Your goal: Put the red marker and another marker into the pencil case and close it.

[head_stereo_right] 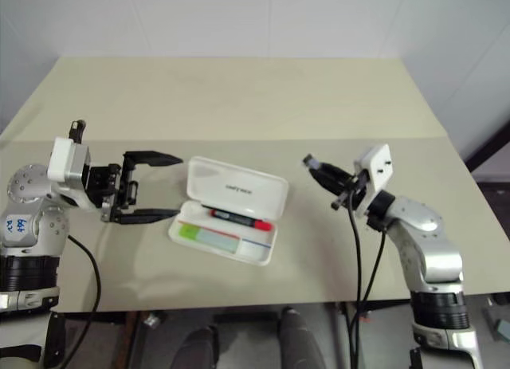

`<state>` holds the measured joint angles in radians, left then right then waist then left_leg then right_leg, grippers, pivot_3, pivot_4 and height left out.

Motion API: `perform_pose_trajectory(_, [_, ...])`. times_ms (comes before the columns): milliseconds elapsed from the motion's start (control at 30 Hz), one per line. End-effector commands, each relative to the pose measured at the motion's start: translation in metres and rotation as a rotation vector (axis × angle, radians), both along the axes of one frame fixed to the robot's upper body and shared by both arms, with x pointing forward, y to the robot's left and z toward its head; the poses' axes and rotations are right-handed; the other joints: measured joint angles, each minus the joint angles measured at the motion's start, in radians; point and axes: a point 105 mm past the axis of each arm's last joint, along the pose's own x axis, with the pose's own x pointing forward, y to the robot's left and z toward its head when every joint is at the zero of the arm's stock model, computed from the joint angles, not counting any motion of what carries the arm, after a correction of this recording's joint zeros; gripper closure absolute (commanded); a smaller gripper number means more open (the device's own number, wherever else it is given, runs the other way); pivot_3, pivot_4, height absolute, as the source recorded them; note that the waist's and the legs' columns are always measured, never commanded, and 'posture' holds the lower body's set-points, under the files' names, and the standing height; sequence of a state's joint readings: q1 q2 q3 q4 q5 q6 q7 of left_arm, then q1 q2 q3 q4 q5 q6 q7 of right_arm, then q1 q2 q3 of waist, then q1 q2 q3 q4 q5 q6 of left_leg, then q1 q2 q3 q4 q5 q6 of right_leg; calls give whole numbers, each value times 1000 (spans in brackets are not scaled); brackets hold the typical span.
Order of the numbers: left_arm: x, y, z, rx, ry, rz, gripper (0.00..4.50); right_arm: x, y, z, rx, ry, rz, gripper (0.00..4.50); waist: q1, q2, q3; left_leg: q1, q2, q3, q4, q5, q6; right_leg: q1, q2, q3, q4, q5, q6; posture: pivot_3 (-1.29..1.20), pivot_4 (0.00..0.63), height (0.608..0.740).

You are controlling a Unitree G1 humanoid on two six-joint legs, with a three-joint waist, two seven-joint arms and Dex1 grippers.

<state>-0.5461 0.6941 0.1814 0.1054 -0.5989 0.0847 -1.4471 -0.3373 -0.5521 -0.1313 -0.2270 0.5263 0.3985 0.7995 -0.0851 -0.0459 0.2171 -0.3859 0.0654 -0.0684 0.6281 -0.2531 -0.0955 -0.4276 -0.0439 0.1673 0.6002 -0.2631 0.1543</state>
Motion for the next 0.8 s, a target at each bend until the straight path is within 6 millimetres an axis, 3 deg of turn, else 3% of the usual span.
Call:
perform_pose_trajectory(33, [-1,10,8,-13,-38,8,0,-29,25,14,-19,-10,165,4167,1,0,0,0,0,0,0,0,0,0,0,0,0,-1,-1,0,150,740])
perform_pose_trajectory(233, [0,18,0,-15,-8,17,0,-57,48,-18,-184,111,305,4167,2,0,0,0,0,0,0,0,0,0,0,0,-2,-1,-2,0,150,740])
perform_pose_trajectory(367, [2,18,-4,2,-1,32,0,-58,51,-39,-244,167,311,4167,2,0,0,-1,0,0,1,0,0,0,0,0,-4,-1,-2,0,150,740])
perform_pose_trajectory(800, [1,16,-6,13,-1,48,0,-61,55,-69,-303,254,344,4167,3,0,0,-1,0,0,0,0,0,0,0,0,-5,-1,-2,0,150,740])
